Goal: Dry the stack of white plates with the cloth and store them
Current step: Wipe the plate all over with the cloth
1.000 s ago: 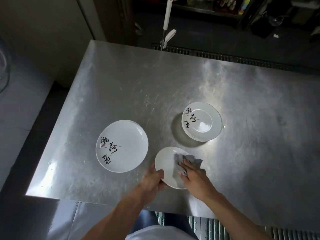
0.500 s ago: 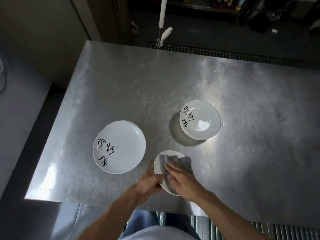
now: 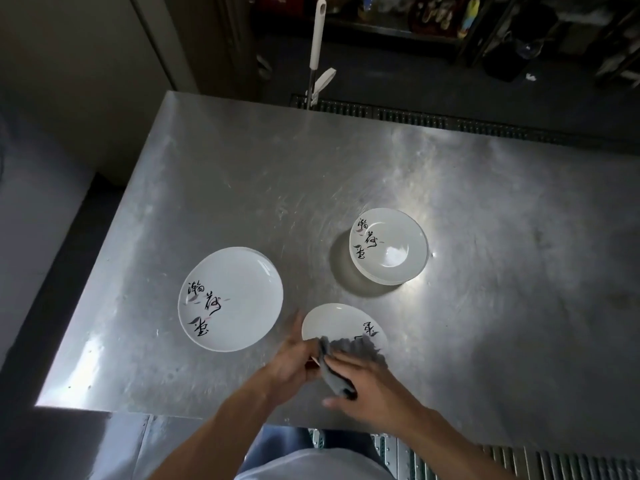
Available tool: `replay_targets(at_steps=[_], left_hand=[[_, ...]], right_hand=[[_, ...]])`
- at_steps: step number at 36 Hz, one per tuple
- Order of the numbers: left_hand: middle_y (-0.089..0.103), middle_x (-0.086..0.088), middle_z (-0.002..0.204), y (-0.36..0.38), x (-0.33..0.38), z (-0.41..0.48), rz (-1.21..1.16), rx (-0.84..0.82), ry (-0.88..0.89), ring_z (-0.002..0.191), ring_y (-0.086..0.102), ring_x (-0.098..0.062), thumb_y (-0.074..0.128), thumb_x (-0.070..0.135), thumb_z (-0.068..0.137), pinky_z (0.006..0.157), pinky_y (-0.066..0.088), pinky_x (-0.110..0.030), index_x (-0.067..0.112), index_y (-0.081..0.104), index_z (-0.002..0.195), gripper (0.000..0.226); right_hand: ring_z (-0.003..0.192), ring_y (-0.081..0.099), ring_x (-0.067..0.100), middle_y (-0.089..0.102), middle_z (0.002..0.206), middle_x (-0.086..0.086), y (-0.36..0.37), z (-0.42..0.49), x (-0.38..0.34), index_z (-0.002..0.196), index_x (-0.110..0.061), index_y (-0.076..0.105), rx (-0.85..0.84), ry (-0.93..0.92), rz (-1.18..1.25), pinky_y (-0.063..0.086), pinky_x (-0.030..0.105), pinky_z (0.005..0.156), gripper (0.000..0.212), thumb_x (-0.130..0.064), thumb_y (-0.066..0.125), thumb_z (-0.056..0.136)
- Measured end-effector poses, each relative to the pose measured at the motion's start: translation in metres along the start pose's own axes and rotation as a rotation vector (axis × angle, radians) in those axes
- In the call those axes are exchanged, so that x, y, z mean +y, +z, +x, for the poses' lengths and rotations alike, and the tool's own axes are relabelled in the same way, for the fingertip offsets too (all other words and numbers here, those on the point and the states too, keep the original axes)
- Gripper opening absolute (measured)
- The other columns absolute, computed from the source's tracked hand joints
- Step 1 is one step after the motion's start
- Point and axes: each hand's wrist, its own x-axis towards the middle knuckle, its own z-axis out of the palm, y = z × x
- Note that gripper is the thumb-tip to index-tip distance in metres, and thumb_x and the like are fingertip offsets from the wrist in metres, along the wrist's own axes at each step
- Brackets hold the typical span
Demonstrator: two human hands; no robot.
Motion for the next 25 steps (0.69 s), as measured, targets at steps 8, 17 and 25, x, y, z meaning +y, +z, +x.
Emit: replay_targets(at_steps=[8, 17, 25], left_hand=[[0.067, -0.009, 0.094, 0.01, 0.014, -0.005, 0.148, 0.041, 0.044, 0.079, 0.068, -0.021, 0.05, 0.012, 0.102, 0.069, 0.063, -0.04, 0.02, 0.053, 0.129, 0.028], [0.067, -0.007, 0.108, -0.003, 0.027, -0.011, 0.772, 0.053, 0.436, 0.102, 0.062, -0.021, 0.071, 0.03, 0.096, 0.093, 0.051, -0.038, 0.013, 0.069, 0.107, 0.021], [0.057, 0.01, 0.077, -0.009, 0.0, -0.011, 0.585, -0.005, 0.381, 0.076, 0.052, -0.008, 0.071, 0.044, 0.086, 0.069, 0.042, -0.026, 0.013, 0.056, 0.086, 0.034]], right_hand=[[0.09, 0.066, 0.003, 0.075, 0.103, -0.006, -0.041, 0.023, 0.001, 0.117, -0.027, 0.071, 0.157, -0.015, 0.059, 0.056, 0.027, 0.08, 0.044, -0.009, 0.076, 0.077], [0.058, 0.051, -0.002, 0.061, 0.066, -0.011, -0.111, 0.051, 0.012, 0.081, -0.039, 0.075, 0.096, 0.232, 0.622, 0.044, 0.02, 0.054, 0.033, -0.007, 0.08, 0.083], [0.075, 0.068, 0.0, 0.075, 0.086, -0.016, -0.11, 0.043, 0.033, 0.108, -0.02, 0.073, 0.464, 0.449, 0.781, 0.052, 0.016, 0.064, 0.015, -0.017, 0.069, 0.094]])
